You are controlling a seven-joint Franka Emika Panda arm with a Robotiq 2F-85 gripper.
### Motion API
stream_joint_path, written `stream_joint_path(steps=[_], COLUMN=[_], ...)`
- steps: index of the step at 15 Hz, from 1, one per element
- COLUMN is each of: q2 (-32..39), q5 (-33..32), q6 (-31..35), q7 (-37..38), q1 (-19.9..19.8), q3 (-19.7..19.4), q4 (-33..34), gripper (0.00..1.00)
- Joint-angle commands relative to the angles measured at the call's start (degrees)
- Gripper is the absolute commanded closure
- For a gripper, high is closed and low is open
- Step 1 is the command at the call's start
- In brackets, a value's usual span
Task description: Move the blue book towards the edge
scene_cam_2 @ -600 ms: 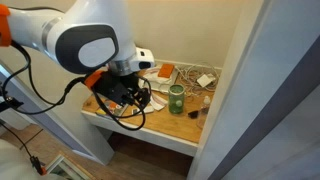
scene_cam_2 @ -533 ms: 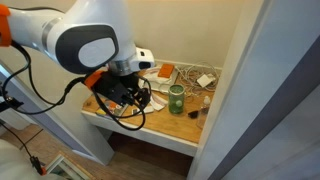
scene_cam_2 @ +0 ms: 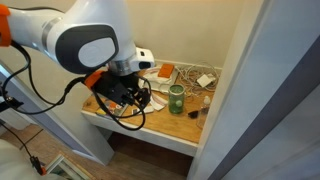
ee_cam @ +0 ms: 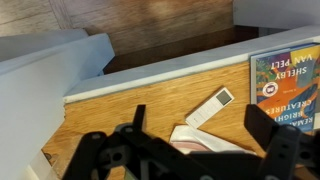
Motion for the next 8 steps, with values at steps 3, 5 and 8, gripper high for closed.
stream_joint_path(steps=[3,5,8], q2=[0.02,0.02,0.85], q5=[0.21,0.21,-0.25], q6=[-0.13,-0.13,-0.32], q7=[-0.17,-0.17,0.73], q1=[-0.31,-0.31,-0.11], q3=[0.29,0.29,1.29], q4=[0.09,0.09,0.69], gripper=[0.0,0.0,0.0])
